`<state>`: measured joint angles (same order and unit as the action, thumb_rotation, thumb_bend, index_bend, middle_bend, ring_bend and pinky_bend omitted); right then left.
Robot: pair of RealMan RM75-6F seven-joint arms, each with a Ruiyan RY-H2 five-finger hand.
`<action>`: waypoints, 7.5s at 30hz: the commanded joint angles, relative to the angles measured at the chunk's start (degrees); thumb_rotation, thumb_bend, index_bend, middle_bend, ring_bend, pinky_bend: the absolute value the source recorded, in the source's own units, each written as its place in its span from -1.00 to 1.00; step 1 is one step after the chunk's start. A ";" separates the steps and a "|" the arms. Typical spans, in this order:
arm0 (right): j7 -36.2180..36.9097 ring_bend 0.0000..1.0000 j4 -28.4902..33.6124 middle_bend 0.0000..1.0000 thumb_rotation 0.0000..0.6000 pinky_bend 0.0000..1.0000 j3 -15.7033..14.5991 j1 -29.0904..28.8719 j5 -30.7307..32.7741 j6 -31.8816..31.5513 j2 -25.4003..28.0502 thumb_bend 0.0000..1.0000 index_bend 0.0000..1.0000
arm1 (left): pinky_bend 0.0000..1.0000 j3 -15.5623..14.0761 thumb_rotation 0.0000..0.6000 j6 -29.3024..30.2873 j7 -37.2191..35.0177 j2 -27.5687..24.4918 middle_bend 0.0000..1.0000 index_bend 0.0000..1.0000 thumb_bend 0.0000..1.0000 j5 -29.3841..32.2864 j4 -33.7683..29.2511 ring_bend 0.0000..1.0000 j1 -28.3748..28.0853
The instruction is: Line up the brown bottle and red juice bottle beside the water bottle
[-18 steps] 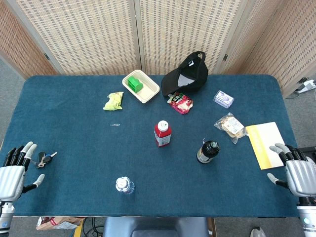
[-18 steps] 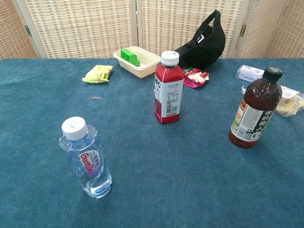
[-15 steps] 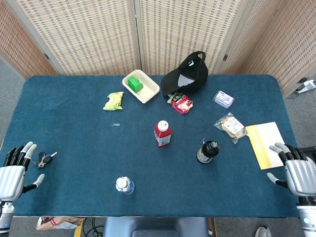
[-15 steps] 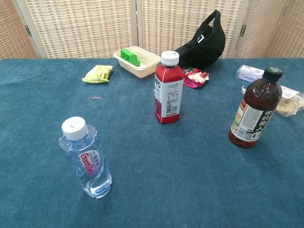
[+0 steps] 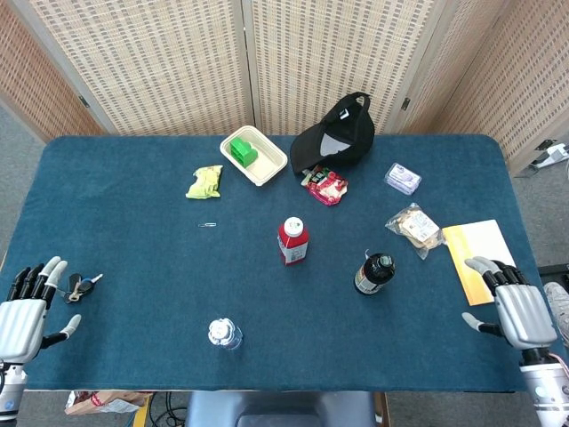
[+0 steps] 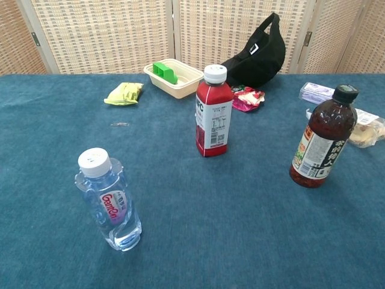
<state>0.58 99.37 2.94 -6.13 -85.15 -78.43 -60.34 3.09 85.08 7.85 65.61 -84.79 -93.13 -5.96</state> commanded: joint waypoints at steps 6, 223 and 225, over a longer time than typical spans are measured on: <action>10.92 -0.80 -0.19 -0.75 1.00 -0.60 0.75 -6.10 1.15 10.09 -0.55 -0.85 -0.78 | -0.94 -0.14 1.00 0.31 -0.59 -0.34 -0.88 -0.83 -0.56 -0.45 -0.04 -0.89 0.10; 63.23 -0.21 -20.11 0.10 1.00 -0.37 -12.93 -32.30 -16.06 15.07 -18.59 -0.34 0.34 | -0.95 -0.79 1.00 2.54 3.72 -3.13 -0.88 -0.79 -0.56 -4.32 -6.97 -0.88 0.66; 63.09 -0.21 -20.79 0.10 1.00 -0.37 -13.42 -32.18 -16.51 14.88 -19.11 -0.34 0.34 | -0.94 -0.87 1.00 2.60 3.59 -3.00 -0.88 -0.79 -0.56 -4.30 -6.79 -0.88 0.75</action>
<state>63.73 78.85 -10.25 -38.42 -101.44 -63.41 -79.22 2.23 87.67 11.47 62.59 -89.09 -99.94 -5.22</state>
